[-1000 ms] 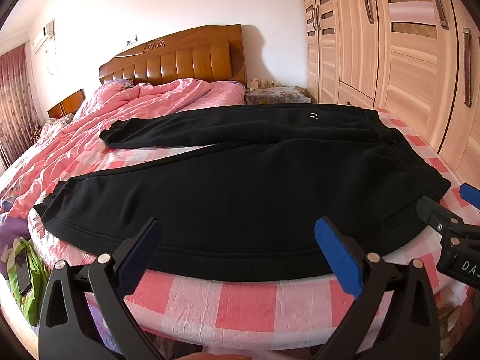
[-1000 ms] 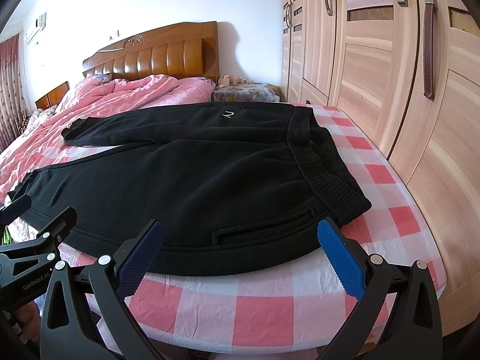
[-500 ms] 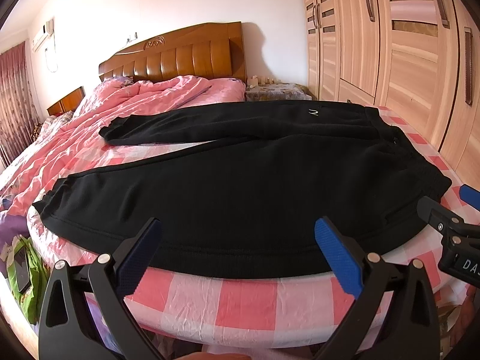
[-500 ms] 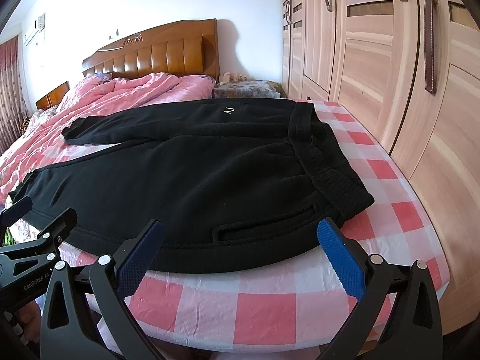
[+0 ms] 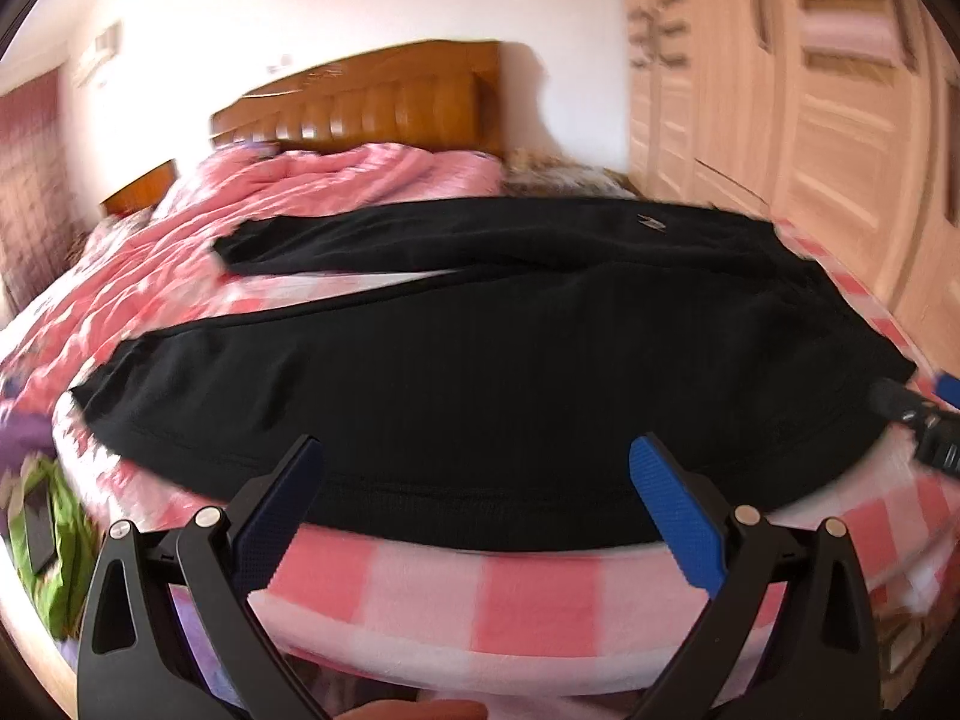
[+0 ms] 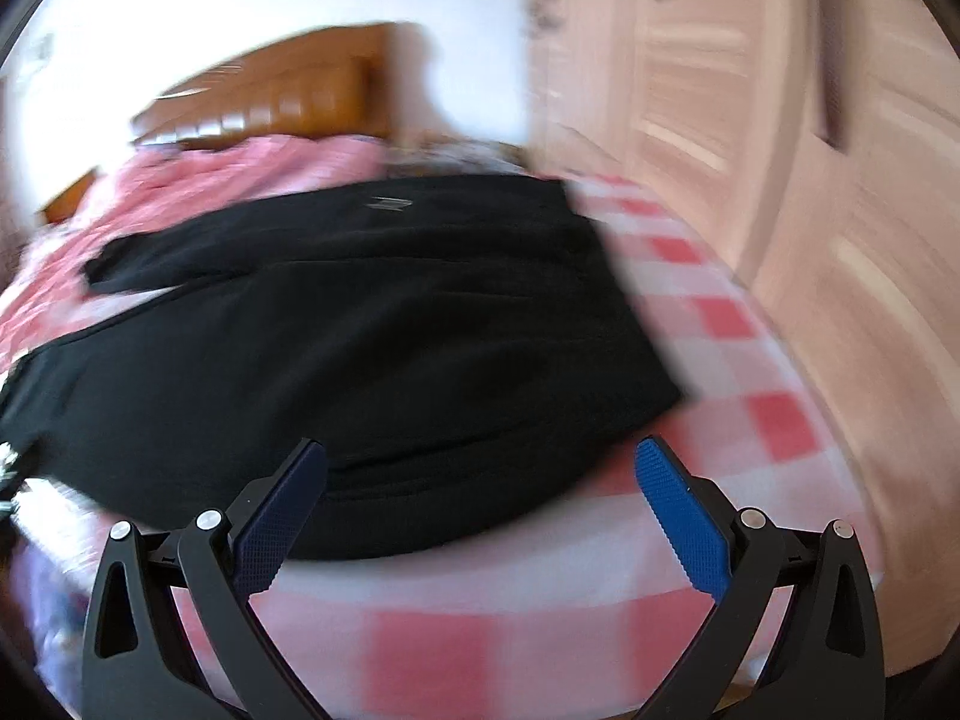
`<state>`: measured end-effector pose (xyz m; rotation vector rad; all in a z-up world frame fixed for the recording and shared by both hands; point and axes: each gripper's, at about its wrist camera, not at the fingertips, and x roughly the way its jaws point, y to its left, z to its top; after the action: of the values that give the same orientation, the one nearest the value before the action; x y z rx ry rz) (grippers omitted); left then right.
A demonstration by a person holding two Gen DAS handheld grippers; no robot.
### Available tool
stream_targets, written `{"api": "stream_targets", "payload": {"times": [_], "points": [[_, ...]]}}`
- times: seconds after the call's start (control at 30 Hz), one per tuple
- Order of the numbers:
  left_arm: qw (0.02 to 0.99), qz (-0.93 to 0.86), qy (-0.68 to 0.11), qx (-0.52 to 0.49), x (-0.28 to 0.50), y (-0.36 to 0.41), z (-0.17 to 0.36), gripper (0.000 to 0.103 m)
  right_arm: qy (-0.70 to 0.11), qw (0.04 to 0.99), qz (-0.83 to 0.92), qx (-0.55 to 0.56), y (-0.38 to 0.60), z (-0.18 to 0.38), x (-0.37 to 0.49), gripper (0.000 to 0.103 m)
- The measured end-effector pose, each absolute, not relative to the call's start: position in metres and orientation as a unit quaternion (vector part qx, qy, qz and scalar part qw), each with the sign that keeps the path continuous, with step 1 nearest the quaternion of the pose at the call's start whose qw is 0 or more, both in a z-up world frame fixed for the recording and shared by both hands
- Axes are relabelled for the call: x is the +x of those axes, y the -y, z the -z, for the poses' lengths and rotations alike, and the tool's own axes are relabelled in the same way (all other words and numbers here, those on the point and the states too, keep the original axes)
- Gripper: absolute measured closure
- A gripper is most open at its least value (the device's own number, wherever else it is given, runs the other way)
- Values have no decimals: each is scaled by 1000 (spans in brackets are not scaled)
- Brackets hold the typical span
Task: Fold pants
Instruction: 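Grasp the waistband of the black sweatpants with both grippers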
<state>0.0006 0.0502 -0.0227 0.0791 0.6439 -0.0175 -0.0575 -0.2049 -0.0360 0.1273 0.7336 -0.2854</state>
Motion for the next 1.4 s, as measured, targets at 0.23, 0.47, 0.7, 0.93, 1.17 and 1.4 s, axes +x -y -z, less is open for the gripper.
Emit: {"api": "stream_targets", "payload": {"times": [0.23, 0.47, 0.7, 0.93, 1.17, 1.4], "points": [[951, -53, -304, 12, 48, -120, 6, 1, -333, 924, 146, 119, 267, 9, -22, 4], [962, 44, -234, 135, 192, -69, -75, 1, -393, 916, -79, 22, 274, -10, 175, 4], [903, 246, -352, 23, 330, -33, -77, 1, -452, 884, -117, -41, 272, 28, 343, 4], [890, 204, -393, 113, 403, 18, -13, 1, -503, 840, -190, -72, 260, 69, 412, 6], [879, 183, -416, 144, 437, 47, 23, 1, -489, 834, -247, -61, 265, 61, 399, 37], [854, 190, -484, 0, 467, 46, 25, 2, -455, 855, -232, -91, 257, 38, 373, 85]]}}
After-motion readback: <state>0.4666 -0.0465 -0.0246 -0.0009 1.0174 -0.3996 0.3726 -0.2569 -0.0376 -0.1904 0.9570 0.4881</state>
